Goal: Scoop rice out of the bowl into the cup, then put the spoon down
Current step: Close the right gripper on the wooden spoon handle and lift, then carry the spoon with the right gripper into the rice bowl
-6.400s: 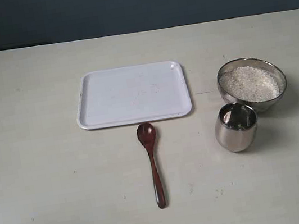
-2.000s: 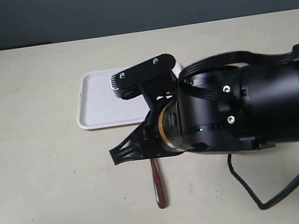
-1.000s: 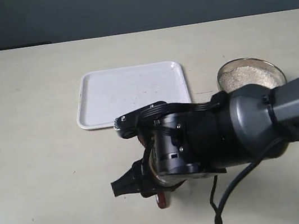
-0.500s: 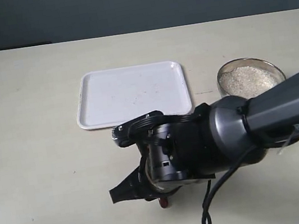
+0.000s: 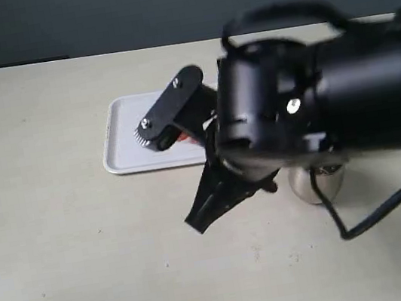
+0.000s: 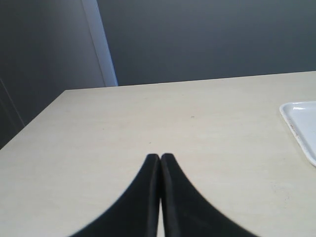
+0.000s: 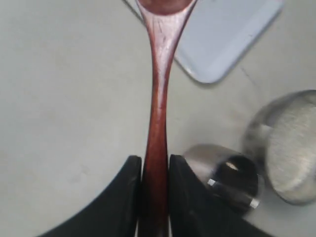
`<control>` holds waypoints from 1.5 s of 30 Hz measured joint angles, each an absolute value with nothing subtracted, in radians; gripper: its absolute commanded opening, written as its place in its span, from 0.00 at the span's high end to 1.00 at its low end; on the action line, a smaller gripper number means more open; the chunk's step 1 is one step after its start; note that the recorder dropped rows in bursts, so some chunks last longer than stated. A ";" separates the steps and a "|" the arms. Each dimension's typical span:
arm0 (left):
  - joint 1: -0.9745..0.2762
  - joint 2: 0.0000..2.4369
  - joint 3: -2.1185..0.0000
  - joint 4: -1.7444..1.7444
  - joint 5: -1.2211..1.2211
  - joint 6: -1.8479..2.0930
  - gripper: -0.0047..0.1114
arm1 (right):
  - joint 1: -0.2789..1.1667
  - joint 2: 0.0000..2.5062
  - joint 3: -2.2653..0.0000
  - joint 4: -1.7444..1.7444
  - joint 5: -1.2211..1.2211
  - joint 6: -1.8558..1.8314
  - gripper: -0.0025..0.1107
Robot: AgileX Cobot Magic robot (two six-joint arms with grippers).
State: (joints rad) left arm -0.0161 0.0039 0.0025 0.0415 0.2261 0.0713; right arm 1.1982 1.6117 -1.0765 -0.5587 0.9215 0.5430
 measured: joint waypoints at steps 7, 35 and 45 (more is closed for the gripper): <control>-0.016 0.004 0.003 0.042 0.226 0.071 0.96 | 1.021 1.494 -1.264 -0.443 1.202 0.230 0.98; -0.016 0.004 0.003 0.042 0.226 0.071 0.96 | 0.582 1.714 -1.269 -0.415 1.221 -0.128 0.98; -0.016 0.004 0.003 0.042 0.226 0.071 0.96 | 0.580 1.733 -1.269 -0.473 1.221 -0.135 0.98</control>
